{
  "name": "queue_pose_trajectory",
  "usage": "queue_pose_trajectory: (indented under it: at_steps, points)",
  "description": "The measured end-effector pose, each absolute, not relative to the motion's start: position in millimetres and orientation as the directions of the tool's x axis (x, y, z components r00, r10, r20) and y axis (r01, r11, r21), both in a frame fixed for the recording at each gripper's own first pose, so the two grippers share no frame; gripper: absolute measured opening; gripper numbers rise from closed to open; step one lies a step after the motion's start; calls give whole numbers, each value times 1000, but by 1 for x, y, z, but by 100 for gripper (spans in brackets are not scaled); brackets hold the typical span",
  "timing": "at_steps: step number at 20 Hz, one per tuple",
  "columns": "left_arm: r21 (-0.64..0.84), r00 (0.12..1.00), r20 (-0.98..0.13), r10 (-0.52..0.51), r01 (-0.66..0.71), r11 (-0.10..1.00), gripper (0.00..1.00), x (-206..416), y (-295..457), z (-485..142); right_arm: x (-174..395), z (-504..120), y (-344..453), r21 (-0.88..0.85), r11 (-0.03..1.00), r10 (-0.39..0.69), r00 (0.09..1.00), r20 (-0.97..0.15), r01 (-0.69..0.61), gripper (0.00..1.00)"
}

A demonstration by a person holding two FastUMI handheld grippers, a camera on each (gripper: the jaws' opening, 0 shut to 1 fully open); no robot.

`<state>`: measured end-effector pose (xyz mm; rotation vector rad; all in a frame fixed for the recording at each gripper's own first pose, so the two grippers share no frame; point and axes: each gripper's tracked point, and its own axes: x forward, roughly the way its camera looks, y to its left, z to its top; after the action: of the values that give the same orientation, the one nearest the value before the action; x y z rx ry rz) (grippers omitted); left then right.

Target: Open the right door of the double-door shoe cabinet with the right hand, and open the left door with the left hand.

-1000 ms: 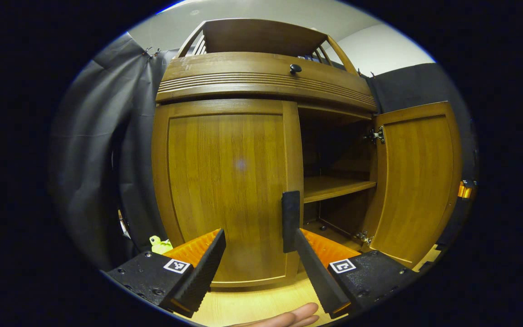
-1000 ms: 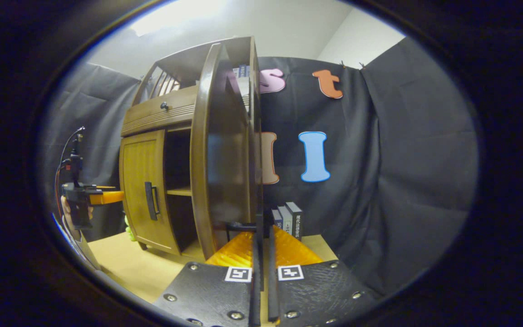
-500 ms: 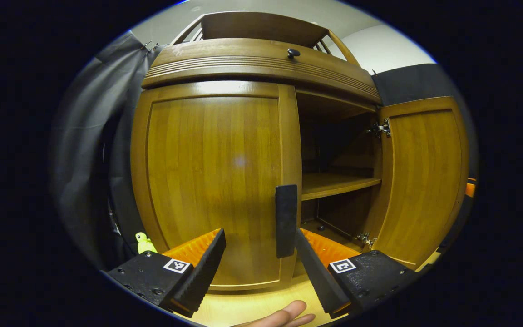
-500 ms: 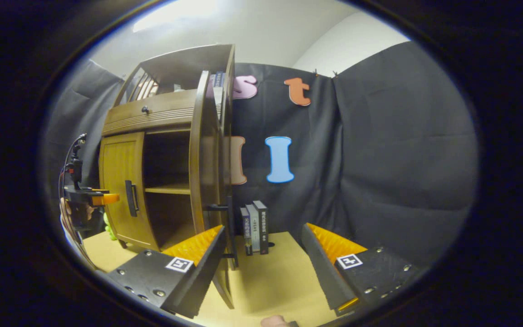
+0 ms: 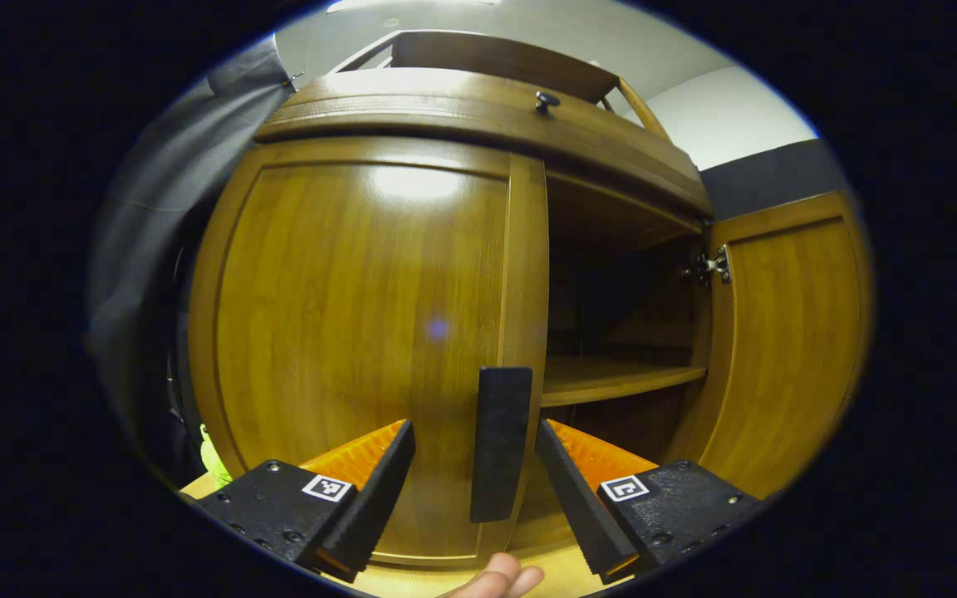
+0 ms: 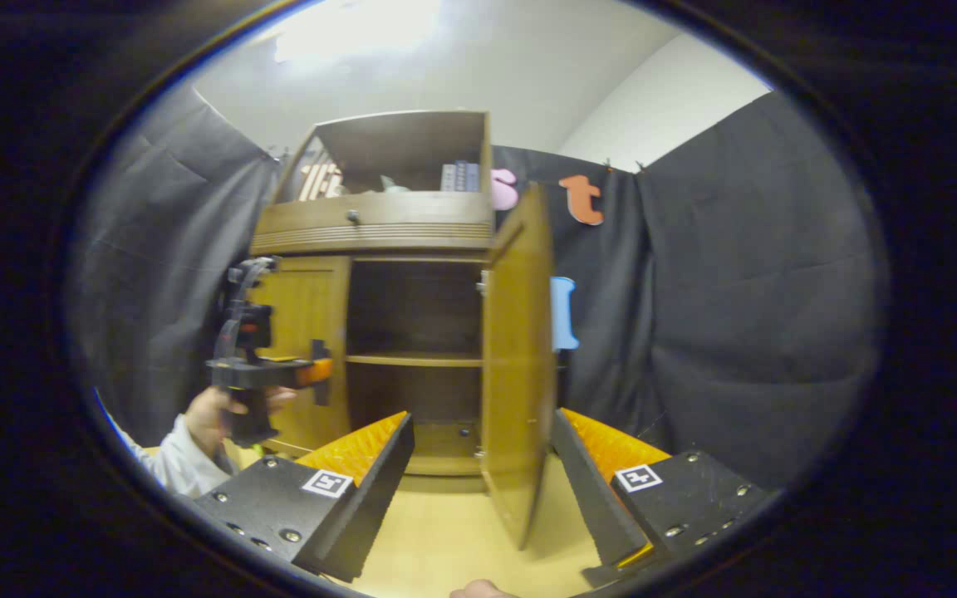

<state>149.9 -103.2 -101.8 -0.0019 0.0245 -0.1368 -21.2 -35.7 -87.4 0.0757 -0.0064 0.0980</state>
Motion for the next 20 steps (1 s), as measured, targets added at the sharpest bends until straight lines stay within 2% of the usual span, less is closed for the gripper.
queue_pose_trajectory:
  at_steps: [1, 2, 3, 5, 6, 11, 14, 20]
  points:
    - [-11, 981, -39, -190, 190, 982, 80, 156, -116, -106, -34, -82, -15, 77, 987, 138, 990, 25, -140, 96]
    - [-14, 982, -56, -179, 178, 984, 69, 160, -115, -113, -36, -90, 5, 77, 981, 174, 984, 45, -177, 95]
    - [-14, 987, -29, -155, 155, 988, 58, 160, -110, -107, -43, -91, 20, 80, 976, 198, 978, 66, -202, 99]
    - [-10, 985, -55, -161, 161, 987, 35, 159, -108, -110, -52, -102, 36, 95, 974, 201, 978, 62, -206, 96]
    - [8, 984, -57, -170, 171, 985, 31, 157, -107, -109, -53, -110, 36, 87, 978, 186, 981, 49, -189, 96]
    - [12, 976, -109, -190, 193, 981, 30, 137, -108, -108, -51, -112, 35, 51, 985, 167, 986, 3, -167, 98]
    - [-9, 967, -125, -222, 223, 975, 30, 120, -107, -104, -60, -117, 16, 54, 994, 94, 995, -28, -93, 96]
    - [-43, 943, -191, -271, 268, 962, 29, 97, -105, -105, -93, -95, -27, 187, 982, 16, 1000, 12, -18, 96]
